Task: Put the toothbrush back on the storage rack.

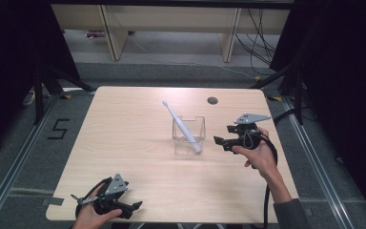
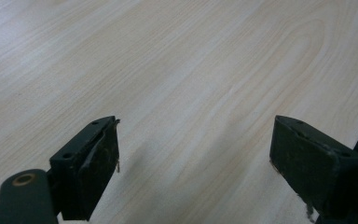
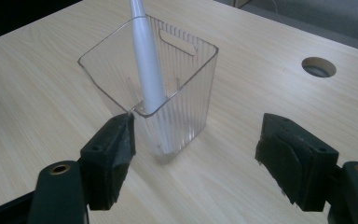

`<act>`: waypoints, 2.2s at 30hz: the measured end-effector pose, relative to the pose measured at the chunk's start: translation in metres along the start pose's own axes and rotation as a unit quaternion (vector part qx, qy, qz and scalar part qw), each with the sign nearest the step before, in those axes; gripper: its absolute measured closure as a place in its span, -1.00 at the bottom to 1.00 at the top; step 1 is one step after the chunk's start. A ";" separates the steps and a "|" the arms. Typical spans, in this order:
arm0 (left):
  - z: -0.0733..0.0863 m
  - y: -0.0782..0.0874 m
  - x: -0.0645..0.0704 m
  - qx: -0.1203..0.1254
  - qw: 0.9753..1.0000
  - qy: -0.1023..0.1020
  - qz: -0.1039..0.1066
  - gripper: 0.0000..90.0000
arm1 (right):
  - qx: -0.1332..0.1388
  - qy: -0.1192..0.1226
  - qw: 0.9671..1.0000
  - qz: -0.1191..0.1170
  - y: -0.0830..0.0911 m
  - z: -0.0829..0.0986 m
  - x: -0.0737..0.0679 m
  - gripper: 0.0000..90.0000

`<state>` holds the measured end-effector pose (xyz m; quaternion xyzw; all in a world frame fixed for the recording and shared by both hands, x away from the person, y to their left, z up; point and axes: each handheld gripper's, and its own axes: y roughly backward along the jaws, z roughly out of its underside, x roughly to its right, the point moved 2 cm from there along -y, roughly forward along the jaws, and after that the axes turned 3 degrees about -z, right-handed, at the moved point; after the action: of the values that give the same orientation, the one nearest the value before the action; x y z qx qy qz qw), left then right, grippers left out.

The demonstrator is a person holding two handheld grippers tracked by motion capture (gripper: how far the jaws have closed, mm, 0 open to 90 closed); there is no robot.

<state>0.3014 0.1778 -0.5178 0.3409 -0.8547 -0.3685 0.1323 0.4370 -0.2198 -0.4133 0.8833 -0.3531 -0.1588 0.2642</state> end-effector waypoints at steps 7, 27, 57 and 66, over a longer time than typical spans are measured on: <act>0.000 0.000 -0.001 0.000 1.000 -0.005 0.000 -0.67 | 0.005 0.001 1.000 0.004 0.005 0.008 -0.004 -0.38; 0.000 0.000 -0.001 0.001 1.000 -0.005 -0.001 -0.67 | 0.004 0.002 1.000 0.004 0.013 0.035 -0.014 -0.41; 0.000 0.000 -0.001 0.001 1.000 -0.006 -0.001 -0.67 | -0.012 -0.006 1.000 -0.005 0.012 0.080 -0.021 -0.43; 0.000 0.001 -0.002 0.000 1.000 -0.006 -0.002 -0.67 | -0.028 -0.003 1.000 -0.003 0.016 0.095 -0.025 -0.46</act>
<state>0.3024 0.1789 -0.5171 0.3405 -0.8549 -0.3703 0.1268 0.3665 -0.2453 -0.4786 0.8760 -0.3468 -0.1722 0.2877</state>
